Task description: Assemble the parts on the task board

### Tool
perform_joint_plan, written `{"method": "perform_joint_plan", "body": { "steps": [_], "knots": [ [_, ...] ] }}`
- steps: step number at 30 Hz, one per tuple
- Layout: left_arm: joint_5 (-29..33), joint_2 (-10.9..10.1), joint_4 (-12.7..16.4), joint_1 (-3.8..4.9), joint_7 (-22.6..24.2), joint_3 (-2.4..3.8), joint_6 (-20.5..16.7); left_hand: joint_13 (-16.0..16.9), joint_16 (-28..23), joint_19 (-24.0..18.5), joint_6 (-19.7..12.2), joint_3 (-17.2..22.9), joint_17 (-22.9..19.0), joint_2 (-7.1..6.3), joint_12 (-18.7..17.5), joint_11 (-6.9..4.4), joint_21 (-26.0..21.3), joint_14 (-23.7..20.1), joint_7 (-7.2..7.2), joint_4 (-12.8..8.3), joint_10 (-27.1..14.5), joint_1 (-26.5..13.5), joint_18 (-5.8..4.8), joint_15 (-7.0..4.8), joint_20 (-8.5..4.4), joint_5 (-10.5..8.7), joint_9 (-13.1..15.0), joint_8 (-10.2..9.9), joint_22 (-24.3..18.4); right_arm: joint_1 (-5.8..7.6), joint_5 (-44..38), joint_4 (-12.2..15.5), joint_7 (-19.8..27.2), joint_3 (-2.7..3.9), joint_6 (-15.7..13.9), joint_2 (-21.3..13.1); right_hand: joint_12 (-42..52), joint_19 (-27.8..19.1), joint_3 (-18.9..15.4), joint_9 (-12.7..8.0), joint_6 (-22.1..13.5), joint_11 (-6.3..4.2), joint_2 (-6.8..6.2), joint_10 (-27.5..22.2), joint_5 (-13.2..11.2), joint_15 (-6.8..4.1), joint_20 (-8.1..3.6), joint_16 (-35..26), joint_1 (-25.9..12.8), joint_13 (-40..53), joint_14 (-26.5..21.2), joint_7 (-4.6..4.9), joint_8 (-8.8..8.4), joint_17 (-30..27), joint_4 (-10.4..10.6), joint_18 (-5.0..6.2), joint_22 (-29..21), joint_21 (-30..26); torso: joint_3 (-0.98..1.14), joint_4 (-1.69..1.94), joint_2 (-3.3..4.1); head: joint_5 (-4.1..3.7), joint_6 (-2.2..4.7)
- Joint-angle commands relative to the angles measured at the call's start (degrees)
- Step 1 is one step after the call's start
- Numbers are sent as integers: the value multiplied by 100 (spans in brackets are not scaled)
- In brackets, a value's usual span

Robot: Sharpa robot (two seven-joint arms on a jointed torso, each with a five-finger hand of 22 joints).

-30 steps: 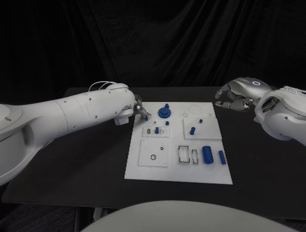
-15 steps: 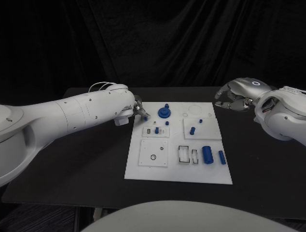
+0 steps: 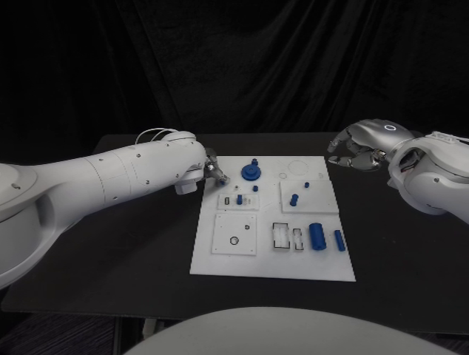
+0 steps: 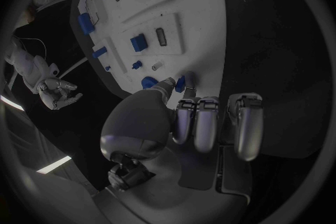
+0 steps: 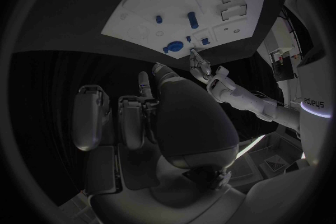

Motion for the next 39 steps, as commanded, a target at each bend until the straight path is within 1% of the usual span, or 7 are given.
{"method": "perform_joint_plan", "body": {
  "steps": [1, 3, 7, 17, 22, 33, 39],
  "knots": [
    [16, 19, -15, -16, 112, 5, 5, 1505, 15, 248, -49, 23, 1508, 4, 16, 34, -8, 594, -9, -55, 605, 78, -33, 54, 48, 12, 13, -28, 1151, -10, -22, 8, -118, 3, 75, -7, 37, 100, 13, -5, 21, 39, -46, 550, 38, 24, 12, 29, -22, 1472, 544, -7, -34, 1332, 32, 87, 1151, 36, 0, 2, 4, 3, -1],
    [16, 20, -24, -18, 117, 5, -1, 1505, 15, 245, -48, 37, 1508, 13, 16, 34, -11, 594, -8, -63, 605, 87, -32, 56, 49, 46, 18, -31, 1149, -10, -22, 7, -121, 3, 85, -8, 37, 100, 13, -5, 21, 39, -46, 550, 38, 24, 12, 29, -22, 1472, 544, -7, -34, 1332, 32, 87, 1151, 36, -2, 1, 7, 5, -1],
    [16, 18, -31, -22, 119, 5, 0, 1505, 15, 247, -48, 110, 1508, 30, 16, 34, -11, 594, -9, -94, 605, 104, -32, 58, 51, 317, 41, -51, 1157, -10, -22, 8, -130, 3, 105, -9, 35, 99, 13, -6, 21, 38, -46, 548, 41, 23, 12, 27, -24, 1470, 543, -7, -34, 1331, 33, 88, 1150, 33, -1, 0, 10, 6, -1],
    [16, 10, -23, -26, 187, 5, 19, 1505, 15, 232, -17, 385, 1508, 35, 16, 19, -28, 594, -22, -140, 605, 111, -27, 53, 48, 816, 93, -73, 1157, -10, -22, 7, -151, 3, 138, -10, 34, 102, 35, -12, 29, 29, -38, 547, 103, 16, 7, 29, -4, 1469, 545, -15, -35, 1332, 18, 88, 1151, 33, 2, 5, 5, 2, -1],
    [16, 0, -4, -28, 263, 5, 13, 1505, 15, 233, 63, 660, 1508, -19, 16, 0, -30, 594, -52, -148, 605, 60, -28, 33, 34, 1187, 170, -41, 1167, -10, -22, 5, -158, 3, 148, -7, 32, 102, 51, -19, 26, 25, -39, 544, 161, 12, 3, 25, 9, 1466, 544, -19, -40, 1329, 8, 89, 1150, 32, 0, 4, -1, 7, -1],
    [16, -105, 102, -29, 390, 5, -77, 1505, 15, 227, 241, 986, 1508, -80, 16, -53, -42, 594, -105, -152, 605, -22, -25, -7, 1, 1412, 272, 43, 1172, -10, -22, 12, -176, 3, 167, -21, 31, 101, 62, -25, 19, 21, -42, 544, 201, 10, 0, 25, 17, 1466, 544, -22, -45, 1329, 2, 90, 1149, 26, -2, 6, 1, 8, -1],
    [16, -296, 378, -28, 418, 5, -297, 1505, 15, 232, 296, 1104, 1508, -146, 16, -76, -40, 594, -129, -203, 605, -33, -27, -29, -20, 1485, 310, 67, 1178, -10, -22, 26, -193, 3, 176, -52, 29, 102, 67, -28, 17, 20, -42, 541, 217, 8, -1, 24, 21, 1464, 544, -24, -47, 1328, -1, 89, 1150, 28, -1, 7, -2, 11, -1]
  ]
}}
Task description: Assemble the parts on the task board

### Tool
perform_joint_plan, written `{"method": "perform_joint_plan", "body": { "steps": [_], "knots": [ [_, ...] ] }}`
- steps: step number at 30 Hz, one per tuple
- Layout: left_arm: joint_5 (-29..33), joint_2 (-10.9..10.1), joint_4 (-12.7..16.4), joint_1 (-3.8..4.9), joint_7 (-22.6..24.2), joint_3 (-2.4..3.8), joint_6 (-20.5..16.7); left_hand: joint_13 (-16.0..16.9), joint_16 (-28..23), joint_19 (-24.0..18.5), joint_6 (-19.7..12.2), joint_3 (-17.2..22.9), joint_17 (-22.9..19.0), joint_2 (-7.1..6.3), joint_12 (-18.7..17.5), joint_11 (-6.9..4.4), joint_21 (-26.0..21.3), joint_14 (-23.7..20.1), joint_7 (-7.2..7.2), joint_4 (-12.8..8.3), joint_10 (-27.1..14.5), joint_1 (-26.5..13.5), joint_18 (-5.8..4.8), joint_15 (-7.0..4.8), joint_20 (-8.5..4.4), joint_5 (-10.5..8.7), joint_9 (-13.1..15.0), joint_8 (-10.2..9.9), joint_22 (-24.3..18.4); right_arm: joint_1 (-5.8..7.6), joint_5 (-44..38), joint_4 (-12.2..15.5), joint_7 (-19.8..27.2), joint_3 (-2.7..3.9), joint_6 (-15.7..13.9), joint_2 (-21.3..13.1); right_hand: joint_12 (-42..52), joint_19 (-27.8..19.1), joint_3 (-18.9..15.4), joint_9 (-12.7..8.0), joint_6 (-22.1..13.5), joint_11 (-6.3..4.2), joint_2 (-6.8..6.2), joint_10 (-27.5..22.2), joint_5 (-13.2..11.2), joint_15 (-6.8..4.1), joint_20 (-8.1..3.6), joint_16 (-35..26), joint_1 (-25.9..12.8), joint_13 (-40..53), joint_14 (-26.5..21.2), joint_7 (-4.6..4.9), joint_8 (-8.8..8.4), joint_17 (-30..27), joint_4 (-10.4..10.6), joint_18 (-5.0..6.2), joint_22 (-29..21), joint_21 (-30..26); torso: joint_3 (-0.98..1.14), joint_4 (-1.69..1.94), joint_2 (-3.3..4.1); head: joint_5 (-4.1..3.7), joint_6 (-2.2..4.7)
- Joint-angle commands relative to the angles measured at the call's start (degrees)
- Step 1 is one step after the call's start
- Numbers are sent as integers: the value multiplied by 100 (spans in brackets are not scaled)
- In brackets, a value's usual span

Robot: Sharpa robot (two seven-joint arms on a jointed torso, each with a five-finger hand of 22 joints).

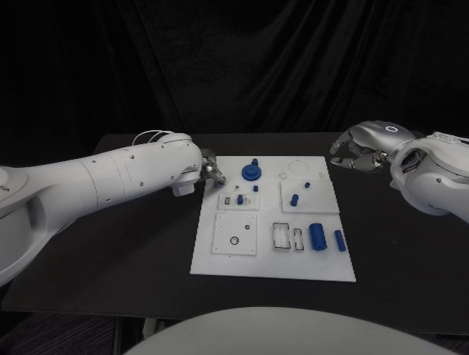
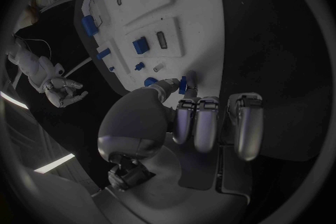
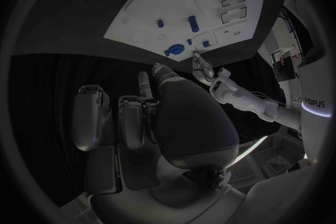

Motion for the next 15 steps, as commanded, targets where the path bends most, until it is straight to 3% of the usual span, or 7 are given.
{"method": "perform_joint_plan", "body": {
  "steps": [1, 8, 15],
  "knots": [
    [16, -135, 240, -11, 152, 5, -288, 1506, 15, 238, 54, 73, 1507, -93, 15, -39, -13, 602, -9, -14, 604, -13, -29, -41, -24, 56, 19, 25, 1184, -10, -22, 22, -131, 4, 49, -26, 29, 102, 35, -5, 17, 20, -42, 541, 36, 8, -1, 24, 21, 1464, 544, -24, -25, 1328, -2, 90, 1152, 28, 1, 1, -1, 1, -1],
    [17, -600, 991, 16, 60, 5, -553, 1506, 15, 249, 100, 140, 1507, -175, 15, -55, -6, 602, -23, -33, 604, -56, -32, -58, -41, 80, 48, 44, 1194, -10, -22, 26, -165, 3, 77, -60, 27, 100, 39, -7, 15, 18, -42, 539, 49, 7, -1, 22, 24, 1462, 544, -26, -26, 1327, -4, 91, 1150, 23, -1, 6, -4, 5, -1],
    [17, -1038, 1793, 73, -171, 5, -529, 1506, 15, 261, 168, 179, 1507, -245, 15, -75, -1, 602, -47, 7, 604, -153, -35, -80, -63, -34, 72, 61, 1202, -14, -22, 0, -173, 3, 83, -58, 24, 100, 46, -15, -5, 18, -47, 535, 71, 5, -4, 20, 26, 1459, 543, -24, -36, 1326, -6, 91, 1150, 21, 7, 13, -12, 28, -1]
  ]
}}
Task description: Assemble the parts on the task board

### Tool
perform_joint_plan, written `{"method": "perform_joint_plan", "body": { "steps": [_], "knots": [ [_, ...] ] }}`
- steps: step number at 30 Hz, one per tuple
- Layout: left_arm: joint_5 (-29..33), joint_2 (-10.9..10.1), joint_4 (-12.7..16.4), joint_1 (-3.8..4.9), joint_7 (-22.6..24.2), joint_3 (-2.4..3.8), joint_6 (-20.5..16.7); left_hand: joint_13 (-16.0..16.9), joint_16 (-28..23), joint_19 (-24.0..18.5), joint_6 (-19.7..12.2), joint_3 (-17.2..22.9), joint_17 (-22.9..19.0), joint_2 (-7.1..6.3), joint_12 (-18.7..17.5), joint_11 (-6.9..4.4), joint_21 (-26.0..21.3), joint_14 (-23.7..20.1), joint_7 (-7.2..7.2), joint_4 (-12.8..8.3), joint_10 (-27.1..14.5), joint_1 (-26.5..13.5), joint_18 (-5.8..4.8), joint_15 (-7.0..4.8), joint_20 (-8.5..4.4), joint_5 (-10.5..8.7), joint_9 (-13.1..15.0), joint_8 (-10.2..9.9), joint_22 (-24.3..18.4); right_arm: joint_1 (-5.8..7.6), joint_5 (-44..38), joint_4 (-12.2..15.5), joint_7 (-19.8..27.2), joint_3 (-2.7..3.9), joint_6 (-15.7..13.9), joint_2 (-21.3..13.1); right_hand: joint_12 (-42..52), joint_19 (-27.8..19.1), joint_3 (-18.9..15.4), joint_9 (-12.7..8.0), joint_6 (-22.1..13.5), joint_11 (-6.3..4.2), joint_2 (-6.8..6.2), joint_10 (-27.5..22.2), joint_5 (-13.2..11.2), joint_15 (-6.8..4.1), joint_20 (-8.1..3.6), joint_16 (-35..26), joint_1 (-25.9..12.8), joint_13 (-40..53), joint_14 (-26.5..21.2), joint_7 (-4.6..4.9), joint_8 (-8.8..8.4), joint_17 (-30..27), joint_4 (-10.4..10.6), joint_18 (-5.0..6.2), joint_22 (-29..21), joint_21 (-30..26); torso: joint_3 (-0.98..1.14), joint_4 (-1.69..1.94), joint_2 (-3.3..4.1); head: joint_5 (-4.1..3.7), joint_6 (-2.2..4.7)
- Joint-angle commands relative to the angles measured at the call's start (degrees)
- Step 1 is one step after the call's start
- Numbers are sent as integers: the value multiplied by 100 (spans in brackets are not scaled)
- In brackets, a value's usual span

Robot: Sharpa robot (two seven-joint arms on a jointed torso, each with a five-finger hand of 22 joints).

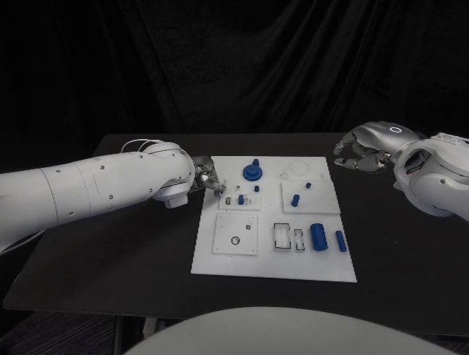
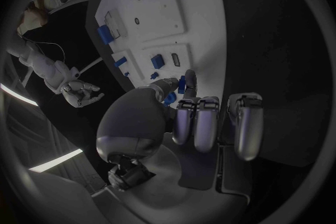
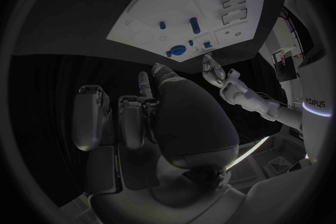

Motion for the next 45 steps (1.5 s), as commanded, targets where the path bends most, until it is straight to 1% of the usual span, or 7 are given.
{"method": "perform_joint_plan", "body": {
  "steps": [1, 10, 24, 29, 36, 39, 45],
  "knots": [
    [17, -80, 245, 29, -173, 6, -89, 1506, 15, 258, 49, 31, 1508, -65, 15, -36, -1, 614, -8, 16, 602, -20, -34, -49, -61, -56, 9, 29, 1203, -18, -22, -10, -125, 4, 52, -1, 24, 100, 31, -5, -5, 18, -47, 535, 30, 5, -4, 20, 26, 1459, 543, -24, -36, 1325, 9, 91, 1146, 21, 8, 7, -8, 8, -1],
    [17, -85, 389, 27, -392, 5, 246, 1506, 15, 256, 59, 66, 1508, -69, 15, -47, -11, 614, -13, 84, 602, -100, -32, -62, -77, -230, 14, 6, 1199, -44, -22, -26, -118, 3, 62, 9, 27, 101, 35, -7, -8, 19, -45, 539, 39, 5, -5, 20, 24, 1462, 543, -20, -36, 1325, 11, 91, 1146, 21, 13, 10, -15, 21, -1],
    [17, 100, 204, -44, -313, 5, 233, 1506, 15, 260, 13, 98, 1508, -68, 15, -34, -13, 614, 3, 114, 602, -129, -33, -55, -76, -442, 12, -46, 1204, -55, -22, -25, -113, 3, 62, 6, 27, 101, 35, -7, -8, 19, -45, 539, 39, 5, -5, 20, 24, 1462, 543, -20, -36, 1325, 11, 91, 1146, 21, 4, -18, -9, 32, -1],
    [17, 138, 147, -67, -270, 5, 208, 1506, 15, 260, 24, 93, 1508, -55, 15, -30, -17, 614, 7, 149, 602, -157, -33, -51, -73, -664, 19, -59, 1205, -56, -22, -21, -114, 3, 61, 6, 29, 101, 36, -9, -5, 23, -45, 541, 43, 6, -5, 20, 14, 1463, 543, -15, -33, 1325, 18, 90, 1146, 21, 2, -5, -1, 7, -1],
    [17, 170, 103, -85, -257, 5, 228, 1506, 15, 256, 17, 91, 1508, -58, 15, -29, -22, 614, 8, 151, 602, -157, -31, -51, -72, -706, 19, -67, 1202, -56, -22, -15, -122, 3, 70, 1, 29, 101, 36, -9, -5, 23, -45, 541, 43, 6, -5, 20, 14, 1463, 543, -15, -33, 1325, 18, 90, 1146, 21, 9, -3, 4, 16, -1],
    [17, 186, 83, -103, -254, 5, 225, 1506, 15, 250, 6, 77, 1508, -45, 15, -23, -33, 614, 15, 178, 602, -173, -28, -46, -69, -880, 19, -88, 1197, -56, -22, -13, -130, 3, 76, -1, 29, 101, 36, -9, -5, 23, -45, 541, 43, 6, -5, 20, 14, 1463, 543, -15, -33, 1325, 18, 90, 1146, 21, 6, -1, 1, 16, -1],
    [17, 184, 79, -133, -310, 5, 320, 1506, 15, 247, -8, 64, 1508, -49, 15, -18, -39, 614, 22, 188, 602, -180, -27, -44, -67, -953, 16, -105, 1195, -56, -22, -9, -140, 3, 80, -3, 27, 98, 37, -9, -1, 24, -43, 539, 42, 7, -5, 20, 7, 1461, 543, -13, -31, 1325, 23, 92, 1144, 12, 7, -2, -2, 10, -1]
  ]
}}
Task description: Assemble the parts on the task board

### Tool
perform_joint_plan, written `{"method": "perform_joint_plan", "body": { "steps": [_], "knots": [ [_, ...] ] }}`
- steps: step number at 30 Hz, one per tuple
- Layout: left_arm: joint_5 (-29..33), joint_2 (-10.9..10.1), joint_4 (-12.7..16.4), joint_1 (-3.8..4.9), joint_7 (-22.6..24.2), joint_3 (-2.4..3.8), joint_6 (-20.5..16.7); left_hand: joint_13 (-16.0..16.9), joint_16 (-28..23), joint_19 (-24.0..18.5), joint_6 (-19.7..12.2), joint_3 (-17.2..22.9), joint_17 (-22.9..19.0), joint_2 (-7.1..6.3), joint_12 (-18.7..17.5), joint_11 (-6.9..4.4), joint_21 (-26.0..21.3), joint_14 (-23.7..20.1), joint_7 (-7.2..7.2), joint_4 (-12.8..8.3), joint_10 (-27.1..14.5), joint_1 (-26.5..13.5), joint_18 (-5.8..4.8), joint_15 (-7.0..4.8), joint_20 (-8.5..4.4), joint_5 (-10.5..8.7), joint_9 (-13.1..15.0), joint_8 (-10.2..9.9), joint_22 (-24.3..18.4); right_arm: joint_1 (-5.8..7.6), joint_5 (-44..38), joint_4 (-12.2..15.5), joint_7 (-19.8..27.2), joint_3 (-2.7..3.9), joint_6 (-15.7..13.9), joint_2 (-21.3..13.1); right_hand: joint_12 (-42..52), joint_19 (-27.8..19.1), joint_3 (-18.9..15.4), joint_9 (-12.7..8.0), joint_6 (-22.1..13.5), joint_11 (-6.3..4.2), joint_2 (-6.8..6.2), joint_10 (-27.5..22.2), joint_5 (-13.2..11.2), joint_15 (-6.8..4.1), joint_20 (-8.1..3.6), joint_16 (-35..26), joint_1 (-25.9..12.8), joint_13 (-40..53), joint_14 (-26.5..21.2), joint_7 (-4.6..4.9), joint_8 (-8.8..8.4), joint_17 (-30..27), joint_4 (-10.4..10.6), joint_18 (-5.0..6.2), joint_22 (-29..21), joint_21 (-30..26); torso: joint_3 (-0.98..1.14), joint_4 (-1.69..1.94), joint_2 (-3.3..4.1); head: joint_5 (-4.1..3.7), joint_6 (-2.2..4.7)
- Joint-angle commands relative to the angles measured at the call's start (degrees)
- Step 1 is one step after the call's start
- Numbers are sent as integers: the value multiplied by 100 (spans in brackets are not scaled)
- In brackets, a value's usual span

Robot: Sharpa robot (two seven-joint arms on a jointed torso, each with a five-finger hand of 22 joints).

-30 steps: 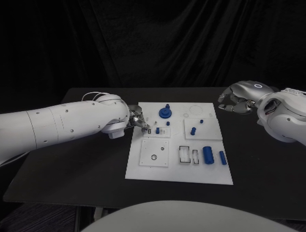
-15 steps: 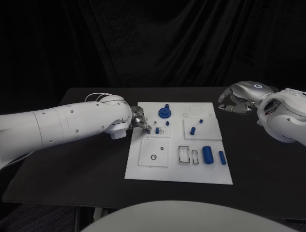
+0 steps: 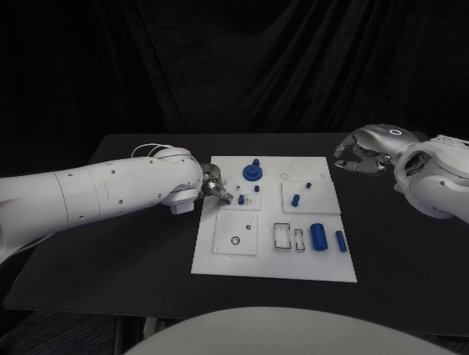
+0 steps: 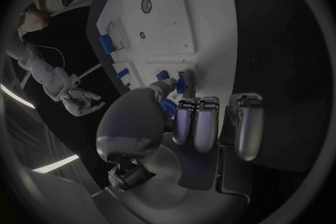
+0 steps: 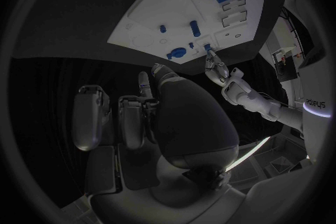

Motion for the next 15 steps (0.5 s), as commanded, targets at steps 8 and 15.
{"method": "perform_joint_plan", "body": {
  "steps": [8, 15],
  "knots": [
    [17, 3, 12, -51, -6, -2, 255, 1506, 15, 218, -42, -92, 1509, 2, 15, 5, -82, 595, 51, 134, 603, -125, -14, -7, -12, -337, -31, -112, 1169, -13, -23, 11, -118, 4, 9, -5, 18, 97, 24, -9, -6, 24, -42, 528, 19, 8, -5, 15, 1, 1452, 542, -17, -33, 1322, 12, 93, 1146, 9, 6, 8, -8, -15, -1],
    [17, 9, 18, -61, -24, -2, 311, 1506, 15, 222, -58, -177, 1509, -10, 15, 20, -84, 595, 67, 172, 603, -150, -15, 6, 1, -515, -52, -156, 1174, -13, -23, 8, -130, 4, 17, -4, 18, 95, 26, -9, -5, 23, -40, 528, 20, 8, -5, 10, 1, 1453, 541, -19, -33, 1318, 12, 94, 1145, 5, 8, -2, -16, -6, -1]
  ]
}}
